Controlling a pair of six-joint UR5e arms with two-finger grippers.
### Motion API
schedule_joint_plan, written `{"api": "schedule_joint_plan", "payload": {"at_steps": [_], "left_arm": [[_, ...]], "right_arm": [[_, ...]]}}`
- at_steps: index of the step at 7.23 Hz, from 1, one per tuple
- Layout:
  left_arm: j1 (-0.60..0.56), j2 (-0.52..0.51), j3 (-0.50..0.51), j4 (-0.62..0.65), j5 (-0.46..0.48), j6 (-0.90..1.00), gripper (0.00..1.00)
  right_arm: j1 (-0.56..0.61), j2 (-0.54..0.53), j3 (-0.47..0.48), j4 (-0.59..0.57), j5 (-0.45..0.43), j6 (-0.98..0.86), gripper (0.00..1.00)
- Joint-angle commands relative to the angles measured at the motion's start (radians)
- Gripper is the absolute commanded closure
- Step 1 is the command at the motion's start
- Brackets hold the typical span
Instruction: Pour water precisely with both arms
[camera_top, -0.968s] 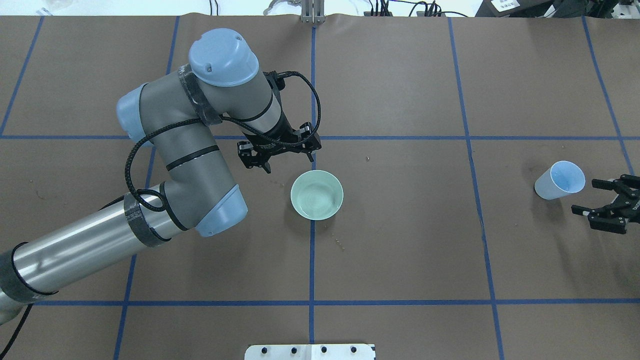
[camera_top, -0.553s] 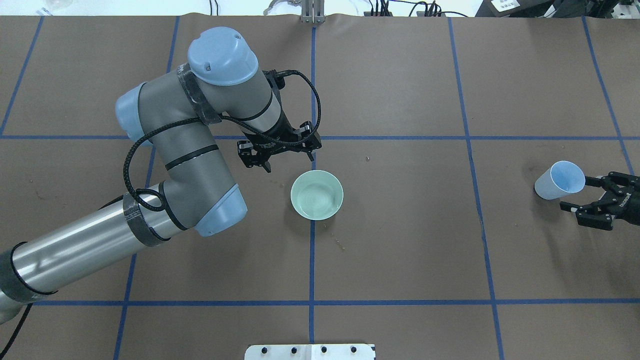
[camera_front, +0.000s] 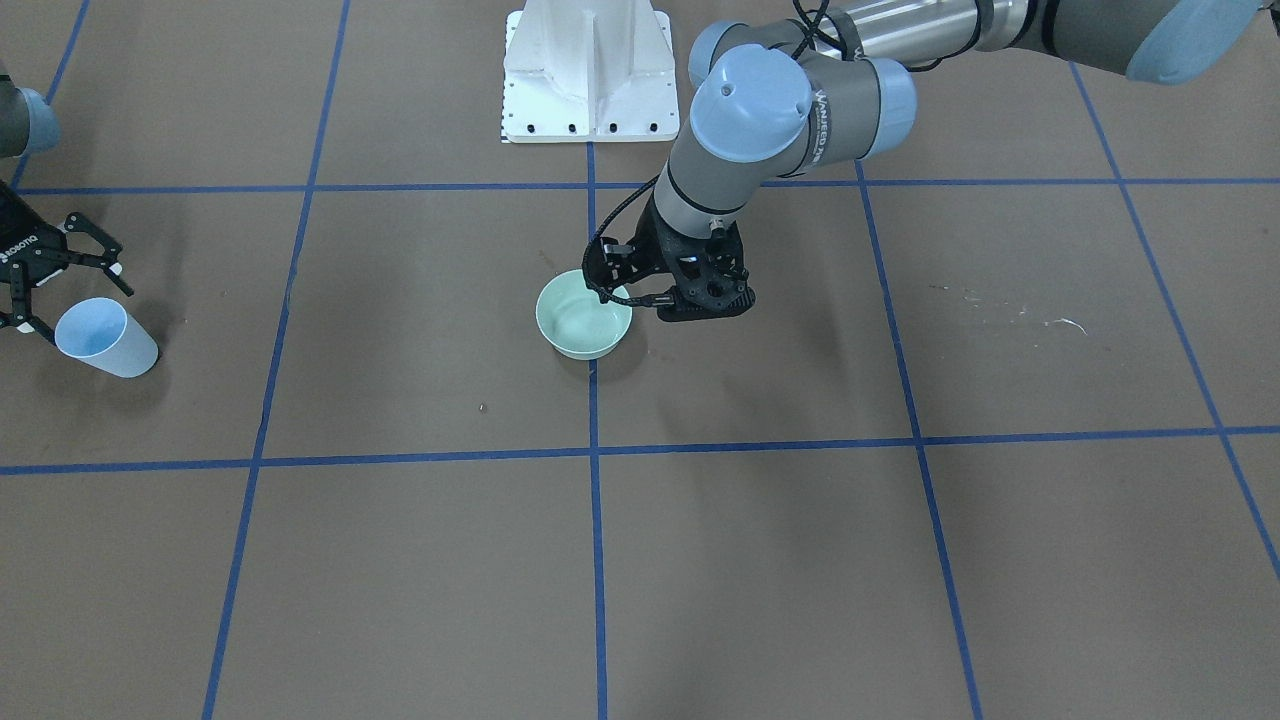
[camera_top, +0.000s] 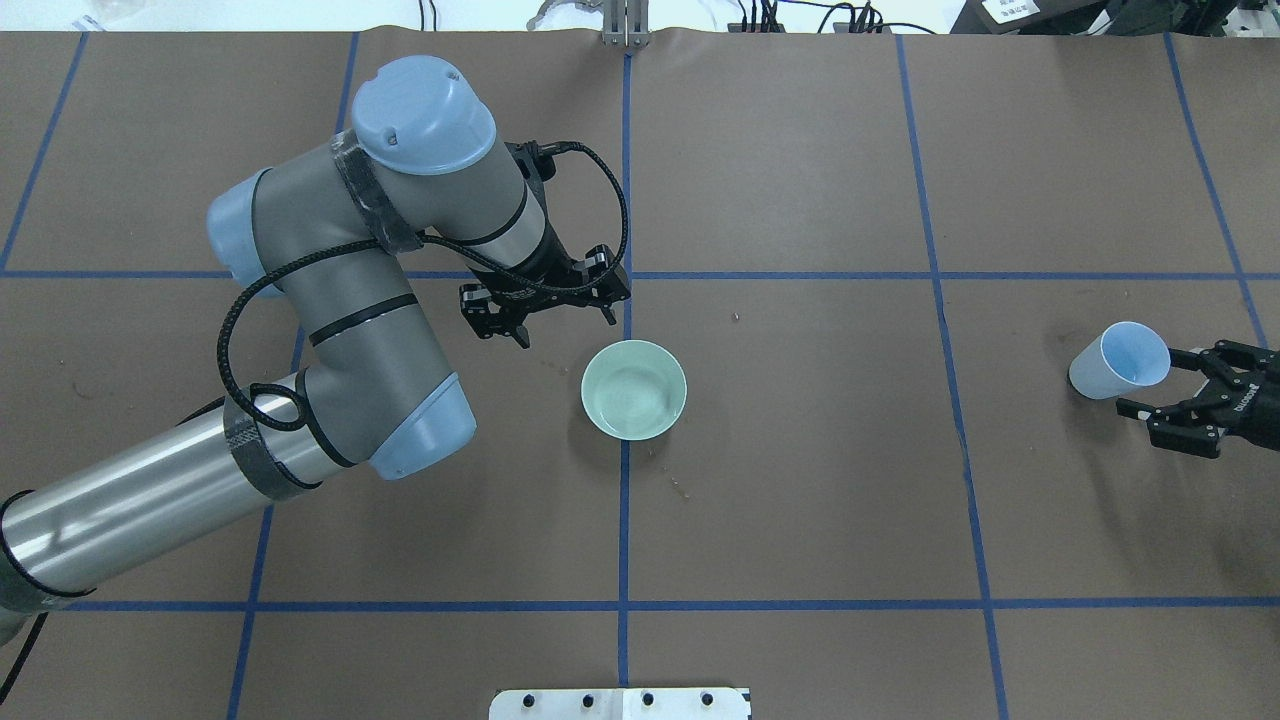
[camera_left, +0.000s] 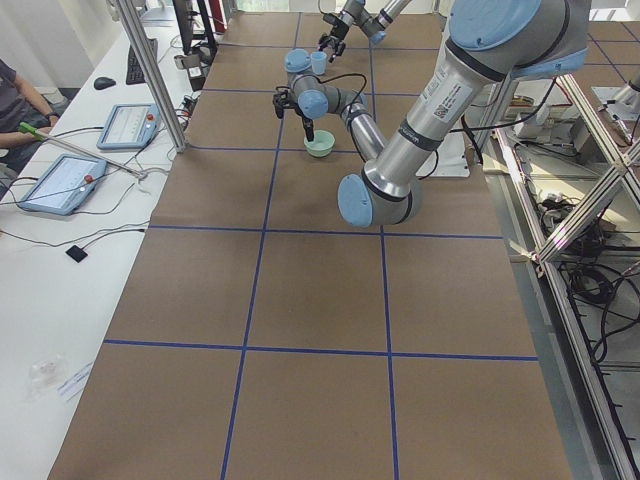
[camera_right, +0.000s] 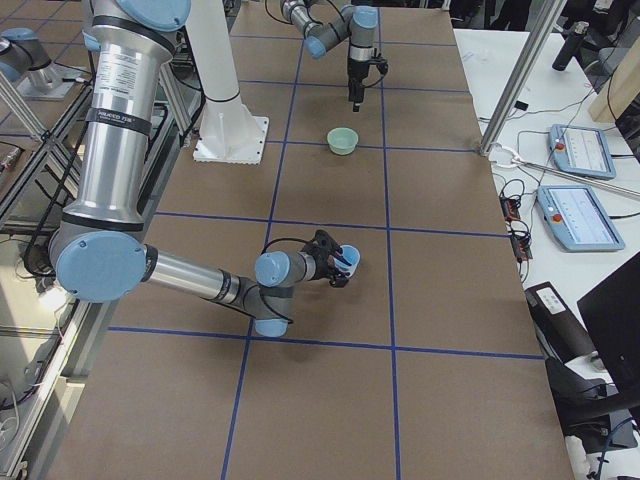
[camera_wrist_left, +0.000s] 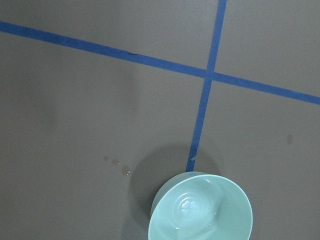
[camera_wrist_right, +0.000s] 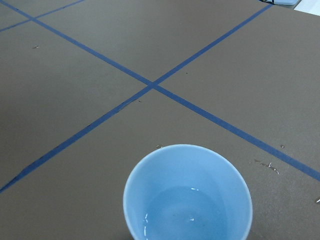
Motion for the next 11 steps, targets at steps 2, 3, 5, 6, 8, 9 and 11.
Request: {"api": "schedule_joint_plan", "payload": {"at_steps": [2, 3, 5, 6, 8, 9, 11], "left_arm": [[-0.002, 0.008, -0.002, 0.000, 0.001, 0.000, 0.01], [-0.002, 0.008, -0.002, 0.000, 0.001, 0.000, 0.01], [-0.003, 0.008, -0.002, 0.000, 0.000, 0.002, 0.01], [-0.005, 0.008, -0.002, 0.000, 0.001, 0.002, 0.01], [-0.005, 0.008, -0.002, 0.000, 0.001, 0.002, 0.01], [-0.006, 0.008, -0.002, 0.000, 0.000, 0.002, 0.01], [-0.008, 0.008, -0.002, 0.000, 0.000, 0.002, 0.01]], "right_arm": [[-0.022, 0.008, -0.020, 0.010, -0.020, 0.003, 0.02], [-0.022, 0.026, -0.035, 0.010, -0.028, 0.003, 0.02], [-0.022, 0.037, -0.050, 0.011, -0.041, 0.004, 0.02], [-0.022, 0.039, -0.052, 0.013, -0.043, 0.006, 0.02], [-0.022, 0.055, -0.066, 0.014, -0.046, 0.041, 0.02], [-0.022, 0.055, -0.066, 0.015, -0.046, 0.041, 0.02], [-0.022, 0.059, -0.066, 0.016, -0.046, 0.041, 0.02]]}}
